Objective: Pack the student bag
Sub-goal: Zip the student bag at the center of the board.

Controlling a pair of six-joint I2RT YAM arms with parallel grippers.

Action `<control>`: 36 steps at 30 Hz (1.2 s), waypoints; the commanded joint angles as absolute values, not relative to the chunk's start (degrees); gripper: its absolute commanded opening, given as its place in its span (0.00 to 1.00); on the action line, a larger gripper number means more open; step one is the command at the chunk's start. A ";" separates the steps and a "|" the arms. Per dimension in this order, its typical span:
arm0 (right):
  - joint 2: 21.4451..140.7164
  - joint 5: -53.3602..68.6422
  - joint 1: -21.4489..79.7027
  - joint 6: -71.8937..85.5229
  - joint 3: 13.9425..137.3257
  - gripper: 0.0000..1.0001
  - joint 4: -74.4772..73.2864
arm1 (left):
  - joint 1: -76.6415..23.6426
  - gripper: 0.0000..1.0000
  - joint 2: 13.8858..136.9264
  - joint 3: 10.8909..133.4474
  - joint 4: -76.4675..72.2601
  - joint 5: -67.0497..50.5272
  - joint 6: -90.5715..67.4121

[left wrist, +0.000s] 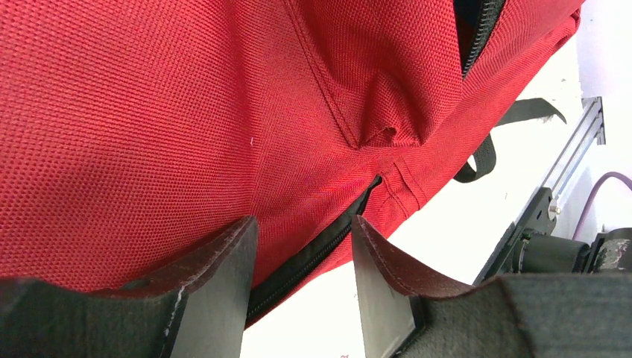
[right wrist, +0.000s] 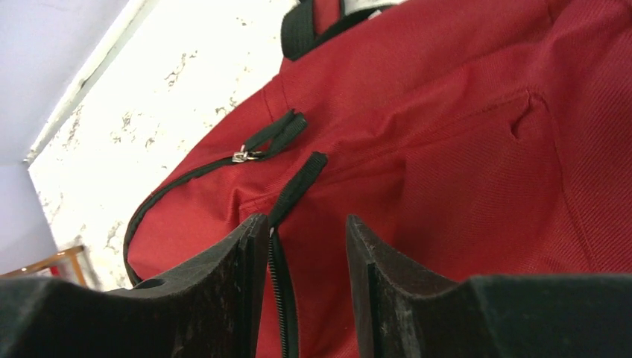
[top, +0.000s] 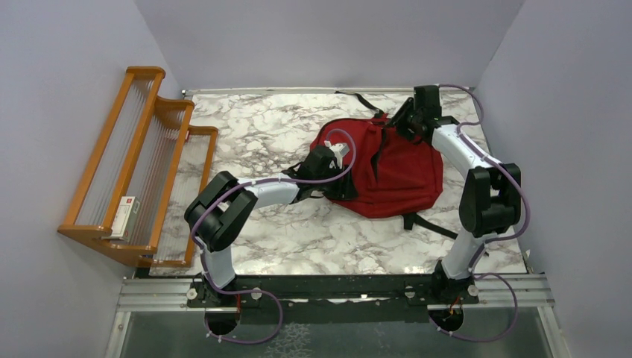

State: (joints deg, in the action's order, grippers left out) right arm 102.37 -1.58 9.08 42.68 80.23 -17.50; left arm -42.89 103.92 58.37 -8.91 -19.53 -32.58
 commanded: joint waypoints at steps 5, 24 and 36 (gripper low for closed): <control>105.01 8.37 6.84 51.03 77.67 0.49 -12.91 | -43.51 0.50 101.95 58.60 -9.50 -19.24 -32.78; 112.30 12.76 6.42 48.76 83.42 0.47 -11.58 | -43.86 0.50 101.50 58.18 -9.67 -19.60 -32.87; 109.26 6.33 6.42 45.18 83.56 0.48 -13.56 | -43.86 0.50 102.22 58.77 -9.54 -20.11 -32.94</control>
State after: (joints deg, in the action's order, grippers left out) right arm 111.35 9.08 6.68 46.81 81.93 -12.73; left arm -43.64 103.39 58.37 -8.88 -19.57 -32.75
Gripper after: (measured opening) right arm 0.482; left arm 0.499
